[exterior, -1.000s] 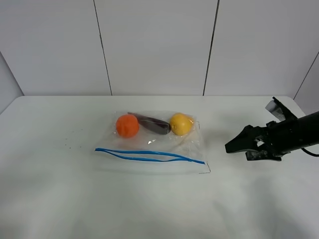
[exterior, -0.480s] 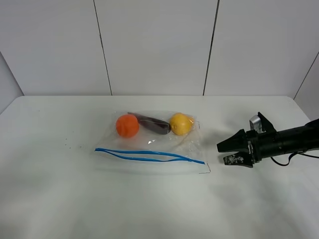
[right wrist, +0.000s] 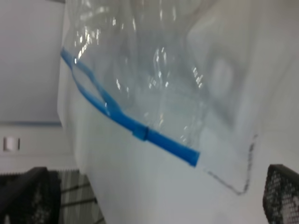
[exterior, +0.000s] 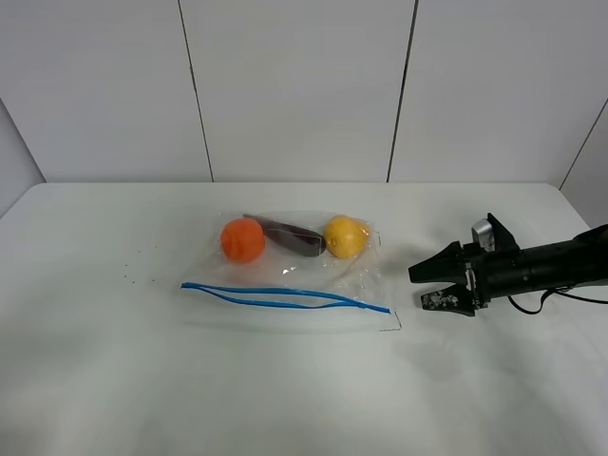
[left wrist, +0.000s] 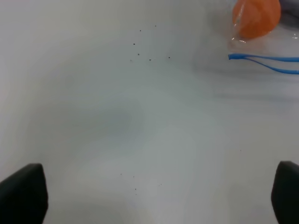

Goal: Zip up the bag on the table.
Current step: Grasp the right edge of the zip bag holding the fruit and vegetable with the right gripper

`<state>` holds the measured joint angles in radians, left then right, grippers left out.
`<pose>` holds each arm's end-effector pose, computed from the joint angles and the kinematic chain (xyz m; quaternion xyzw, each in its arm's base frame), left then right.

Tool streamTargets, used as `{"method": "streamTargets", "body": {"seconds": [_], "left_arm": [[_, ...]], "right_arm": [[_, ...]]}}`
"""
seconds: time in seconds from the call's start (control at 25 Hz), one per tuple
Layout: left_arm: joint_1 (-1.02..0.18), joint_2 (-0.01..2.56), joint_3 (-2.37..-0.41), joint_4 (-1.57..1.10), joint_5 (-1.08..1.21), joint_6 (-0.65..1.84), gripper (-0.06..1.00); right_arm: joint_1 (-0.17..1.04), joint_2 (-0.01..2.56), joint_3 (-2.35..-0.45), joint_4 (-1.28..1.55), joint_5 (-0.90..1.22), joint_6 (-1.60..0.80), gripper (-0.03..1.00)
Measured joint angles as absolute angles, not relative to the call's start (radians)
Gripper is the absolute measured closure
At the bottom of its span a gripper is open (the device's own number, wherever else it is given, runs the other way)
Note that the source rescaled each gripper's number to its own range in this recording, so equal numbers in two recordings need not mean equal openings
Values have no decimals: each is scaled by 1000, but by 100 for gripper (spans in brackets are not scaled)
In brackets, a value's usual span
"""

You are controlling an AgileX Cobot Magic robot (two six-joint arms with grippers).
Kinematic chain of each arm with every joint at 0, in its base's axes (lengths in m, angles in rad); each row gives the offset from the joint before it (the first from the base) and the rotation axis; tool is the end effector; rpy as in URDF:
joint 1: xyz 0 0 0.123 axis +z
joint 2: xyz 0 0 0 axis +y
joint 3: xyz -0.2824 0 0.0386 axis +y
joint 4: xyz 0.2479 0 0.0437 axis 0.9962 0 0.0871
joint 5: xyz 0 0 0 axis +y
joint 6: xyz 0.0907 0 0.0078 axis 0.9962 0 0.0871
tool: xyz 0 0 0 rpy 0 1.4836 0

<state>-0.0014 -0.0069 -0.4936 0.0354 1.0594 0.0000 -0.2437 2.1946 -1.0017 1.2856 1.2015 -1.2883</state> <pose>-0.0051 0.0028 0.2755 -0.0001 0.8526 0.0173 0.5222 0.3319 0.0015 0.0754 -0.0232 0.8483 0.5195 0.0999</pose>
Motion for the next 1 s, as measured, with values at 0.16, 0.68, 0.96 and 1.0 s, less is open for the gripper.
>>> {"method": "streamTargets", "body": {"seconds": [0.16,0.68,0.96,1.0], "left_arm": [[-1,-7,-494,35,1059,0,-6],[-1,-7,-494,35,1059,0,-6],[-1,-7,-494,35,1059,0,-6],[-1,-7,-494,35,1059,0,-6]], "right_arm": [[-219,2195,-1002,1303,1203,-1289,-3],[-217,2232,-1003,1319,1202,-1288,-3],[-214,2272,-1003,1342,1210,-1296,-3],[-214,2280,-1004,1345,1220,-1299,-3]]}}
